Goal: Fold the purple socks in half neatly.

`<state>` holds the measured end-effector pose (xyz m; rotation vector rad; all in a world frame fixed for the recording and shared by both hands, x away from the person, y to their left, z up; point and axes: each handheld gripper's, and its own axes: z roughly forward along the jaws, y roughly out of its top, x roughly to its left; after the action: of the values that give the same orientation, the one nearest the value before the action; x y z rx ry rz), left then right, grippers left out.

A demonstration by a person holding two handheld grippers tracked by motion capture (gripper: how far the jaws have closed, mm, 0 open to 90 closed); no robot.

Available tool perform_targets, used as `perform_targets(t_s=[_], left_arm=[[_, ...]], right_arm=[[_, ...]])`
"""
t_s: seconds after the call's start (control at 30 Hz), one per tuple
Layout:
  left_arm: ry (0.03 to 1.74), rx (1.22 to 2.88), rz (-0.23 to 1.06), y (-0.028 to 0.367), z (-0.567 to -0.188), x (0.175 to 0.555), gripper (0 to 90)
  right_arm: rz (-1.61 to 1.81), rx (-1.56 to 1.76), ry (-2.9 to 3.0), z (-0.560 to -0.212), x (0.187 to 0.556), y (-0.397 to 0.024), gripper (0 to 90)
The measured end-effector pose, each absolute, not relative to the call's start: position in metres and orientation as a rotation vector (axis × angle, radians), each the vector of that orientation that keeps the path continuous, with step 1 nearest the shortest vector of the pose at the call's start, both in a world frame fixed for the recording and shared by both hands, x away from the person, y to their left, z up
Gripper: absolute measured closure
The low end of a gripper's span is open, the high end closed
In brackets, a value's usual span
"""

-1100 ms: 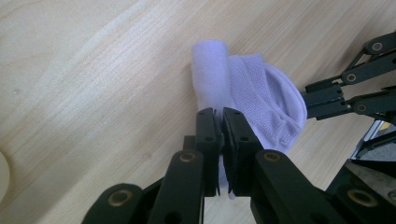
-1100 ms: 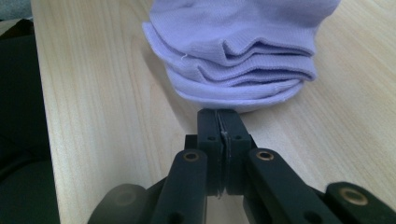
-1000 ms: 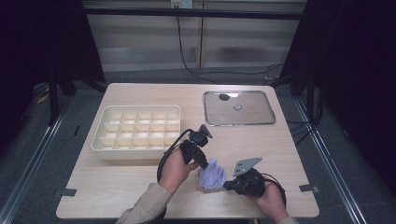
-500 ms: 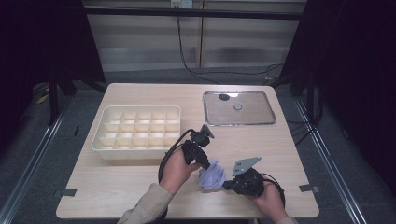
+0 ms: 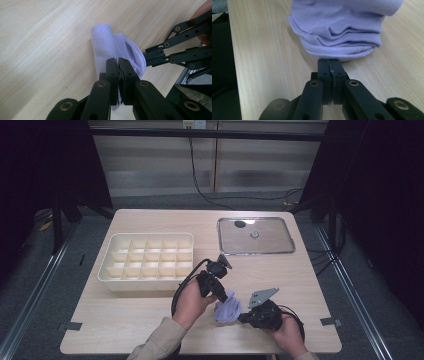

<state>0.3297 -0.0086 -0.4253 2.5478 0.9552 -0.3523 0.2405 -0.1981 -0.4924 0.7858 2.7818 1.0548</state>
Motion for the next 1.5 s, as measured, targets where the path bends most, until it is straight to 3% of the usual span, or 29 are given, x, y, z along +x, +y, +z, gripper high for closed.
perform_targets(t_s=[1.5], left_arm=[[0.884, 2.553, -0.394, -0.021, -0.422, 0.321, 88.4]], right_arm=[[1.076, 0.815, 2.755, -0.494, 0.243, -0.196, 88.4]])
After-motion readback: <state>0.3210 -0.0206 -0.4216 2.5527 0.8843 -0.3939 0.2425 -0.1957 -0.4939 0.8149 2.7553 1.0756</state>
